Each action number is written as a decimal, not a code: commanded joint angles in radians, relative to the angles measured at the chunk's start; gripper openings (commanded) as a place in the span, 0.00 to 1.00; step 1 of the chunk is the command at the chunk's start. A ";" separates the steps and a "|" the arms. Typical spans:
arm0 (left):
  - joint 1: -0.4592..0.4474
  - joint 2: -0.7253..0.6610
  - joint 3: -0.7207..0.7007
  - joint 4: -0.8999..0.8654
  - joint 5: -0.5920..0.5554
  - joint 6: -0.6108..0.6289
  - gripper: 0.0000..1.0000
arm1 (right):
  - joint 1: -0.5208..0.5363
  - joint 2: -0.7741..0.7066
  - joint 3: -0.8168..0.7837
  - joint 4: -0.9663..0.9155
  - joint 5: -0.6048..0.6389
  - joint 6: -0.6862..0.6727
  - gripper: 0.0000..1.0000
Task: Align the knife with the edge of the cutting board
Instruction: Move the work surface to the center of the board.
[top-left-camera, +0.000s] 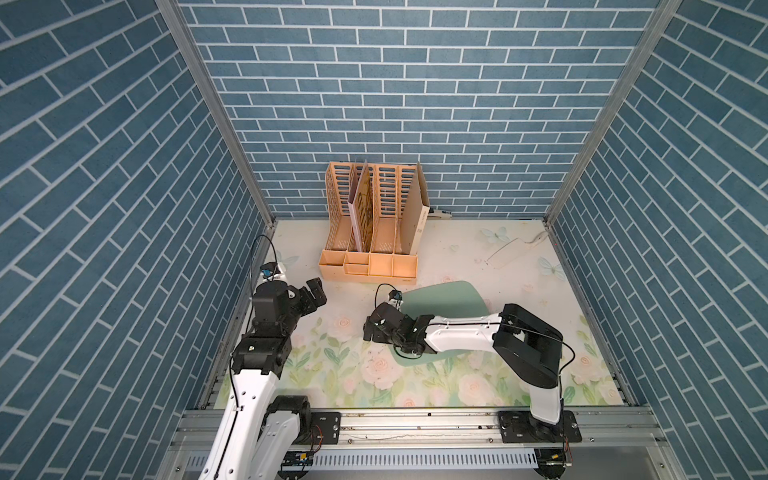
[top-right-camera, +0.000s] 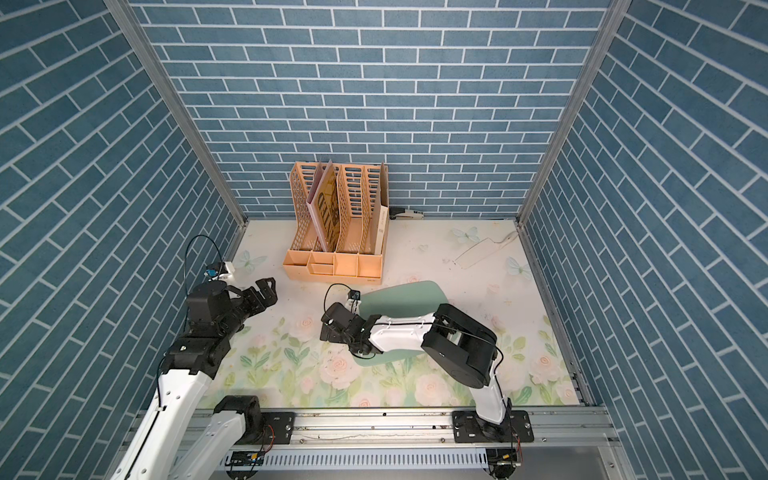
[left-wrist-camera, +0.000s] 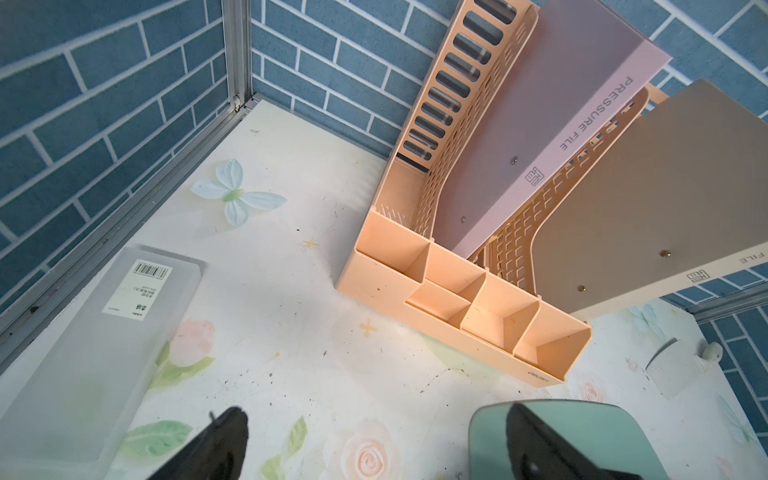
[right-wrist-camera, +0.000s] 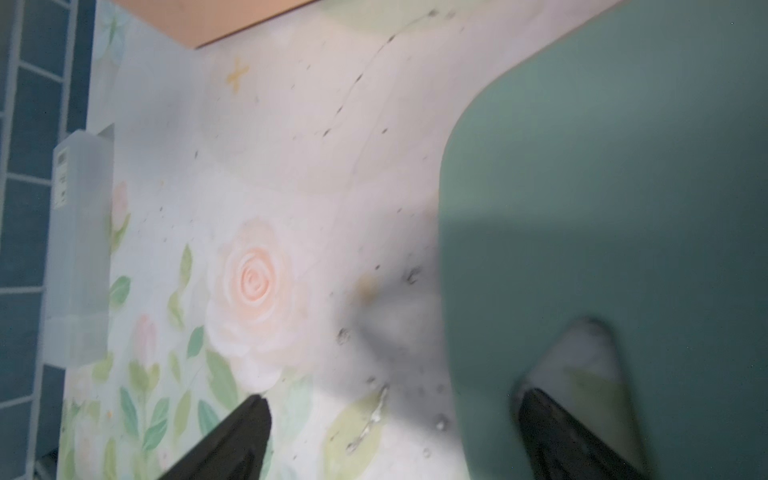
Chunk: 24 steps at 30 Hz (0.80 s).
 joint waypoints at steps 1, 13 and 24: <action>-0.001 0.002 0.010 -0.003 -0.007 0.005 1.00 | -0.012 -0.034 -0.049 -0.026 -0.040 -0.084 0.98; -0.066 0.159 -0.014 0.046 0.245 -0.069 1.00 | -0.507 -0.577 -0.543 -0.009 -0.060 -0.413 1.00; -0.383 0.173 -0.183 0.121 0.139 -0.206 0.99 | -0.859 -0.645 -0.653 -0.066 -0.160 -0.566 1.00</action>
